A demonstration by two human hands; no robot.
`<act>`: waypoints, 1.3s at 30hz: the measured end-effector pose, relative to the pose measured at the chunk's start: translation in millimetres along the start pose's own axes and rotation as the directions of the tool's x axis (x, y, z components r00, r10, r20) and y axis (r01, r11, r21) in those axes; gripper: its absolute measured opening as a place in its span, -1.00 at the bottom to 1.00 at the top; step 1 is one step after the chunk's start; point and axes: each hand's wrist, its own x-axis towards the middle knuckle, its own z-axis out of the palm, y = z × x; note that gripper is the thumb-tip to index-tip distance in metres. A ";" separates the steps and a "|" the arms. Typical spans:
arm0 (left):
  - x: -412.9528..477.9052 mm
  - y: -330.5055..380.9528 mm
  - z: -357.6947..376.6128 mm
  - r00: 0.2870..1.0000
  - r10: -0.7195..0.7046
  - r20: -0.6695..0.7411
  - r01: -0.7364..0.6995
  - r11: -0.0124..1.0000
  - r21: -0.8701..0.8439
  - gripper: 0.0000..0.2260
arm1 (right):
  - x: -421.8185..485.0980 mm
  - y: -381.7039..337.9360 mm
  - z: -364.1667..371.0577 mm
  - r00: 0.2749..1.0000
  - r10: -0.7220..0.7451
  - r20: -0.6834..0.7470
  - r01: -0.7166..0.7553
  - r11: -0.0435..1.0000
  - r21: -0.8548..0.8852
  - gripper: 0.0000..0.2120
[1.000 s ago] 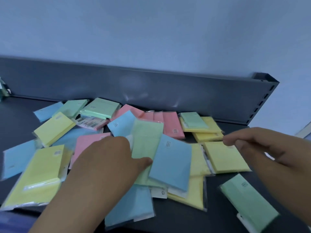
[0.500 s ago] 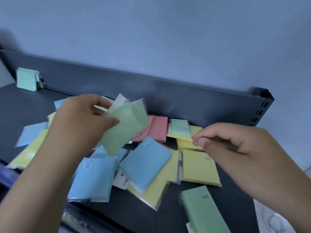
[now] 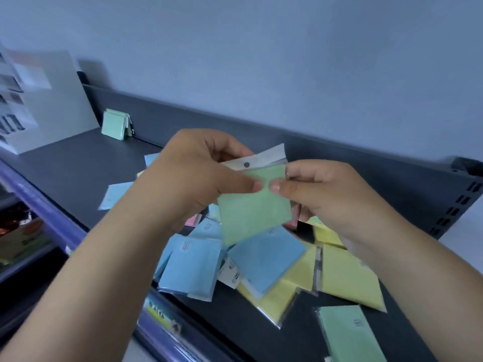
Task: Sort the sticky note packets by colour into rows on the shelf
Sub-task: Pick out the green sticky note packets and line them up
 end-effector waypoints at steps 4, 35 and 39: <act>7.5 -24.9 -33.4 0.989 -0.027 -0.145 0.004 0.988 -0.154 -0.61 | 15.7 0.3 23.6 0.994 0.090 -0.063 -0.079 0.984 0.160 -0.79; 103.9 -179.9 -319.5 0.844 0.189 -0.502 -0.326 0.924 -0.200 -0.85 | 207.6 -105.6 365.9 0.997 0.074 -0.004 -0.074 0.985 -0.156 -0.81; 133.5 -191.3 -323.6 0.805 0.438 -0.399 -0.450 0.890 0.070 -0.93 | 242.5 -108.5 383.3 0.993 0.061 0.102 -0.061 0.998 -0.001 -0.76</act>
